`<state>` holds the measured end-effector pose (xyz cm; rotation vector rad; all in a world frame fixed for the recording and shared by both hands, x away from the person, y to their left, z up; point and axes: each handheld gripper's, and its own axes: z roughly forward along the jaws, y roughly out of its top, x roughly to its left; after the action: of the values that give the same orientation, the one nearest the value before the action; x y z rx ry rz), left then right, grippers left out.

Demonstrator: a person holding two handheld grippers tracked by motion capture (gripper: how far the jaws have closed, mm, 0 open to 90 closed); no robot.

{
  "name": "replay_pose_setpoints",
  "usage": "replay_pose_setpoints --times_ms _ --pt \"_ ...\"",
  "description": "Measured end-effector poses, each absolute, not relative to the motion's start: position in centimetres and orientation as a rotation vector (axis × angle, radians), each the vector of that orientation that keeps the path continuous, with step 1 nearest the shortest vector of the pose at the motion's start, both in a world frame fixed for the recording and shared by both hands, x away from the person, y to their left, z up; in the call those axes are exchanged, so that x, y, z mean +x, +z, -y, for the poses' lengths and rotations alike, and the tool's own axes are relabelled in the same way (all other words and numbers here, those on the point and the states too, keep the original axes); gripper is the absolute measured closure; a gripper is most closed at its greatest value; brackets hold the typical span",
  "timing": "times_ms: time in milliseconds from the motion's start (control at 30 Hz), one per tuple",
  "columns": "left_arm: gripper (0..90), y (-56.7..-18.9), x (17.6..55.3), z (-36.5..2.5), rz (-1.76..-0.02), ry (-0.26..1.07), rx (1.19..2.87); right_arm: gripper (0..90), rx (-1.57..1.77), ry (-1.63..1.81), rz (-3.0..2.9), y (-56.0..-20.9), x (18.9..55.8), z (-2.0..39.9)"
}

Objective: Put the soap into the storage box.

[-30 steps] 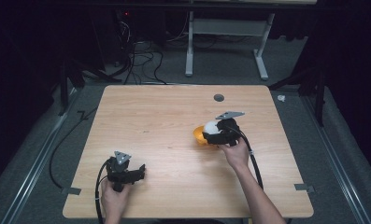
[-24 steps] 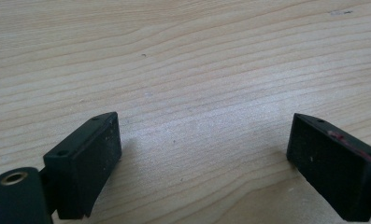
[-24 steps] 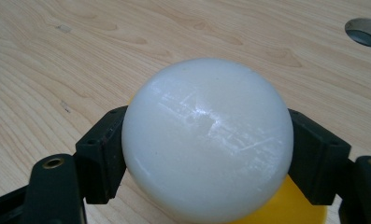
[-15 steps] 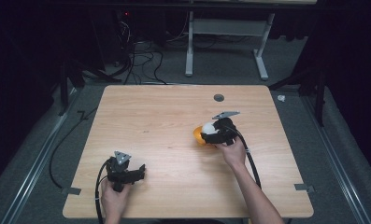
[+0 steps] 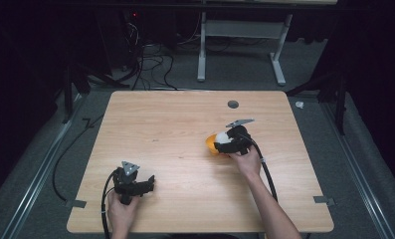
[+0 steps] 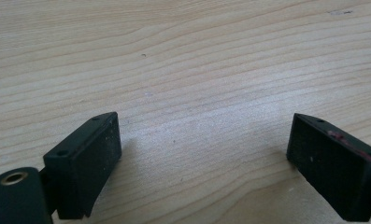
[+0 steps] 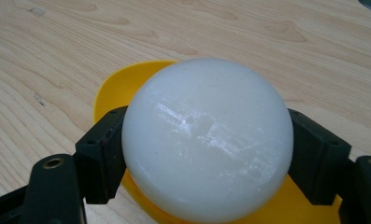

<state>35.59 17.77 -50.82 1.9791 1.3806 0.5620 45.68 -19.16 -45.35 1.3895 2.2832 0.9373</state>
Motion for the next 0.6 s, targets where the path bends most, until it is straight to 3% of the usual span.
replay_pose_setpoints --times_ms 600 --pt "10.4 -50.82 35.59 -17.78 -1.381 0.562 1.979 23.8 1.429 0.918 -2.285 -45.91 45.9 19.17"
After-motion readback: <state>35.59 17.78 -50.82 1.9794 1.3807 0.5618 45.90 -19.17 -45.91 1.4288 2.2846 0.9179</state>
